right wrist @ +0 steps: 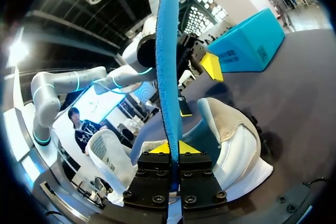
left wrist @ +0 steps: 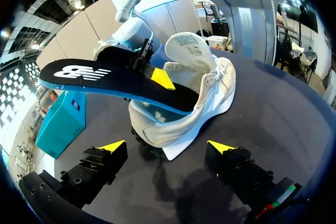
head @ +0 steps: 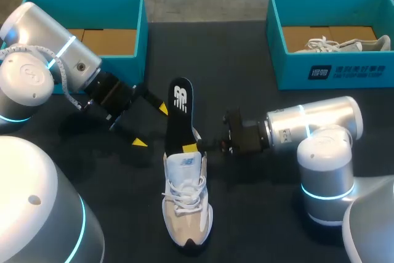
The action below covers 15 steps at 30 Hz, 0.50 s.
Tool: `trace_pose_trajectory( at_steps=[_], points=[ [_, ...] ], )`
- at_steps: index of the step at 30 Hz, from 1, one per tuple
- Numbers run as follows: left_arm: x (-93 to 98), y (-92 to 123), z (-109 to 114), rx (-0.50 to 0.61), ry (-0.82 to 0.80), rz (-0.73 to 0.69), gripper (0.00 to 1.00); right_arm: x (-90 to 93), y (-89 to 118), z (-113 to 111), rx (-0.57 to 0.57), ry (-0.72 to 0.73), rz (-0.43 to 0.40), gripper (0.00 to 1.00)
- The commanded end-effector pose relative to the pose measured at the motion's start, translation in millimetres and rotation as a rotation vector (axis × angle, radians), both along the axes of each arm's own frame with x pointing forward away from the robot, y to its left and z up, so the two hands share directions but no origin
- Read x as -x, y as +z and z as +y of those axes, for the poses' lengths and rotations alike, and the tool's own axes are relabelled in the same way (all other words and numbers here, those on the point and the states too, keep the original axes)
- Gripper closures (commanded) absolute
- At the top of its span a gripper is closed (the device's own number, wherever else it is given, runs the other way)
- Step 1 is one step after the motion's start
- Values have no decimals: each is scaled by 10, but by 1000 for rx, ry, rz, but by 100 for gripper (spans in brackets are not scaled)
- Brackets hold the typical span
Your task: Take the shoe out of the shoebox, open the shoe tongue, remove and reinsert the insole, then place the shoe into the shoebox
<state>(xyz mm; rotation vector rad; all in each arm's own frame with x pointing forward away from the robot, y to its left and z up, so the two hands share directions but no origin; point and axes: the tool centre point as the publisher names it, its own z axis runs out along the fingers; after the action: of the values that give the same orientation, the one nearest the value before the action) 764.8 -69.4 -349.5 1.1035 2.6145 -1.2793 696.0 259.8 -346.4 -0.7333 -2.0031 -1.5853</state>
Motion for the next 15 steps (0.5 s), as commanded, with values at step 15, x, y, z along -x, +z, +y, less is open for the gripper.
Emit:
trace_pose_trajectory(
  at_steps=[15],
  points=[
    [1, -6, -1, -1, -1, -1, 0, 93, -71, 7, 7, 71, 34, 100]
  ],
)
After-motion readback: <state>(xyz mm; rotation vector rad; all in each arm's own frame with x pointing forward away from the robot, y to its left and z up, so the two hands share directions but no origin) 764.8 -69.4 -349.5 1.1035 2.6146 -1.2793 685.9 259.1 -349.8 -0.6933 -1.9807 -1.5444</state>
